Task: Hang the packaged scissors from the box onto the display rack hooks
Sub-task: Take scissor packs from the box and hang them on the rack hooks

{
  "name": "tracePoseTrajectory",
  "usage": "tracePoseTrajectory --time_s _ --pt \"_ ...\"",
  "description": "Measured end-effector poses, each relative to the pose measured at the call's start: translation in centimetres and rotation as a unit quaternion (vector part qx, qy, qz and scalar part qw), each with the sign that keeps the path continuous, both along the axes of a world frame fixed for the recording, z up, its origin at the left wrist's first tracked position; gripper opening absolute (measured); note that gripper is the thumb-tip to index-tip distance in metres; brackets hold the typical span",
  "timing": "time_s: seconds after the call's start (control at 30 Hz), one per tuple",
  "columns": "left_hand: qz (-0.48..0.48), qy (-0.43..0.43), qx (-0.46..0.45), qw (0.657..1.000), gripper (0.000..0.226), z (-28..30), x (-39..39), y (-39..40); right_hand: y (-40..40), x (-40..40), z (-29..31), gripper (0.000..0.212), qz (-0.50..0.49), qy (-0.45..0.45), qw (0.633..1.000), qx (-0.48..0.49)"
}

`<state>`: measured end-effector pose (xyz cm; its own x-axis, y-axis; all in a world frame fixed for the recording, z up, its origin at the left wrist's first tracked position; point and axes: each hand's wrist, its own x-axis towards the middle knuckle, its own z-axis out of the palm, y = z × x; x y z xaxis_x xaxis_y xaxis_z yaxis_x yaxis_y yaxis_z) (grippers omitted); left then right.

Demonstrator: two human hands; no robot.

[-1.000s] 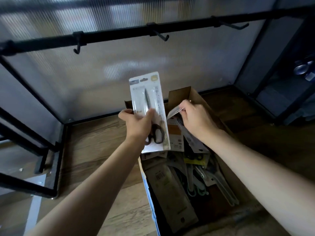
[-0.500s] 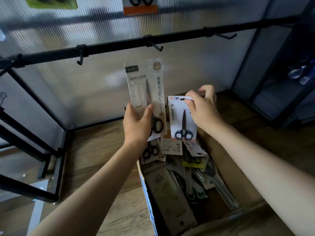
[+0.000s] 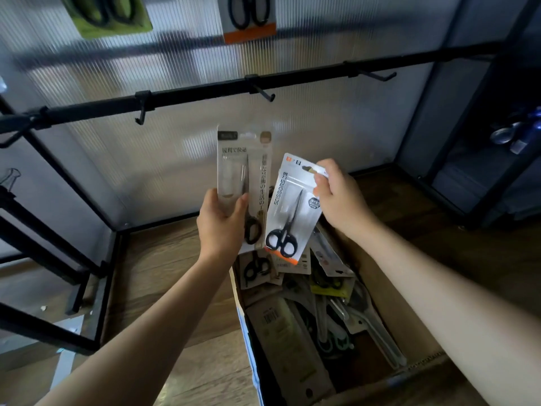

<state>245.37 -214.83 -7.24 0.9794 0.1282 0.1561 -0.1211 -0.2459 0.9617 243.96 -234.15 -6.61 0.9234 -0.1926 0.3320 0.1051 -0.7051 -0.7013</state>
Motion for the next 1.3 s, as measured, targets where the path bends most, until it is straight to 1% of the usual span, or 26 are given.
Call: tracePoseTrajectory --time_s 0.1,0.17,0.27,0.4,0.53,0.63,0.73,0.83,1.0,1.17,1.3 --pt "0.001 -0.022 0.014 1.000 0.013 1.2 -0.1 0.2 0.6 -0.4 1.2 0.025 0.019 -0.024 0.999 -0.018" --pt "-0.010 -0.037 0.027 0.999 0.015 2.8 -0.2 0.5 0.9 -0.4 3.0 0.028 0.031 -0.065 0.997 -0.004" --pt "-0.021 -0.071 0.031 0.997 0.013 6.0 0.0 1.6 1.3 -0.1 6.5 0.026 0.035 -0.137 0.990 0.028" --pt "0.007 -0.125 0.033 0.992 0.013 11.4 0.4 2.9 2.0 0.6 12.0 0.025 0.043 -0.225 0.970 0.080" --pt "0.049 -0.189 0.005 0.981 0.016 17.1 0.2 3.3 3.0 1.9 18.2 0.027 0.048 -0.312 0.940 0.132" --pt "0.075 -0.218 -0.027 0.973 0.015 21.2 0.0 4.0 3.9 3.0 23.0 0.027 0.049 -0.374 0.903 0.205" --pt "0.088 -0.252 -0.044 0.963 0.034 24.6 0.7 4.3 4.7 4.3 27.0 0.025 0.054 -0.414 0.873 0.253" --pt "0.091 -0.274 -0.062 0.955 0.039 27.1 1.3 4.2 5.1 5.6 29.9 0.024 0.049 -0.421 0.869 0.255" --pt "0.093 -0.281 -0.078 0.952 0.042 28.1 1.6 4.1 5.3 7.8 31.9 0.023 0.048 -0.394 0.886 0.239" --pt "0.105 -0.269 -0.068 0.955 0.026 27.7 1.9 4.3 4.6 9.4 31.7 0.028 0.044 -0.347 0.907 0.233" --pt "0.113 -0.249 -0.069 0.959 0.027 27.0 2.0 4.9 4.7 9.7 32.0 0.026 0.041 -0.350 0.904 0.241"
